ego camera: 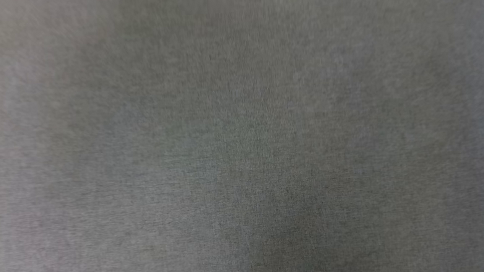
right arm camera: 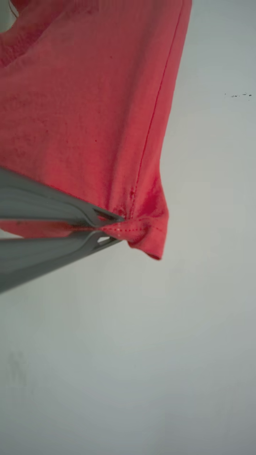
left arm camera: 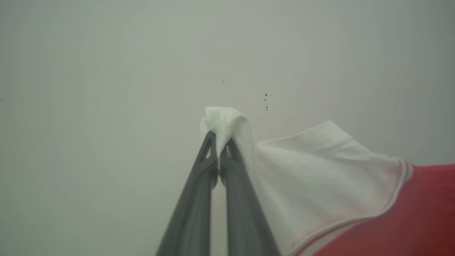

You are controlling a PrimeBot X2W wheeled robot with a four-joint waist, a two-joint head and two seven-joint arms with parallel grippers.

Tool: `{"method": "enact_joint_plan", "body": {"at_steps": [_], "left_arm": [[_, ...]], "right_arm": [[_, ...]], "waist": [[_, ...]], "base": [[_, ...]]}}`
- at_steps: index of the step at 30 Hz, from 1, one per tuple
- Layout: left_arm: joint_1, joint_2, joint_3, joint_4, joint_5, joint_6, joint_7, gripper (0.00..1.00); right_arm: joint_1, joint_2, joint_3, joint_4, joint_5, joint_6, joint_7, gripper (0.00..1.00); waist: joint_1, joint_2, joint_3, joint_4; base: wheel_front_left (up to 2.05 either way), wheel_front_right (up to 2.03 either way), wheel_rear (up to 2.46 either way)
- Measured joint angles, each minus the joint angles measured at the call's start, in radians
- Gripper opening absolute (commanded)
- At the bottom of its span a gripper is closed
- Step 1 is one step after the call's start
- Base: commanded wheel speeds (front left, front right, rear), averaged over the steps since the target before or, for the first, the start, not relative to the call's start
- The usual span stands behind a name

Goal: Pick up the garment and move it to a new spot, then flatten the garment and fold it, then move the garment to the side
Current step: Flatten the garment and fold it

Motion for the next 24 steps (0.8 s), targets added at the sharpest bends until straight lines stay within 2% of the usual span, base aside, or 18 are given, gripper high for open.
{"method": "enact_joint_plan", "body": {"at_steps": [6, 14, 19, 24], "left_arm": [[-0.116, 0.007, 0.001, 0.017, 0.009, -0.008, -0.006, 0.00], [-0.082, -0.015, 0.006, 0.060, -0.016, -0.008, -0.023, 0.00], [-0.015, -0.036, 0.009, 0.109, -0.050, -0.017, -0.024, 0.00], [0.080, -0.061, 0.005, 0.151, -0.079, -0.038, -0.034, 0.00]], "right_arm": [[-0.111, 0.001, 0.036, 0.002, 0.003, 0.000, -0.021, 0.00], [-0.146, 0.026, 0.073, 0.076, -0.009, 0.000, -0.044, 0.00], [-0.139, 0.043, 0.091, 0.155, -0.008, 0.000, -0.052, 0.00], [-0.088, 0.046, 0.127, 0.236, 0.017, 0.000, -0.056, 0.00]], "waist": [[0.0000, 0.0000, 0.132, -0.005], [0.0001, 0.0000, 0.274, 0.002], [0.0001, 0.0000, 0.299, 0.016], [0.0000, 0.0000, 0.264, 0.025]], "base": [[0.00, 0.00, 0.00], [0.00, 0.00, 0.00], [0.00, 0.00, 0.00], [0.00, 0.00, 0.00]]}}
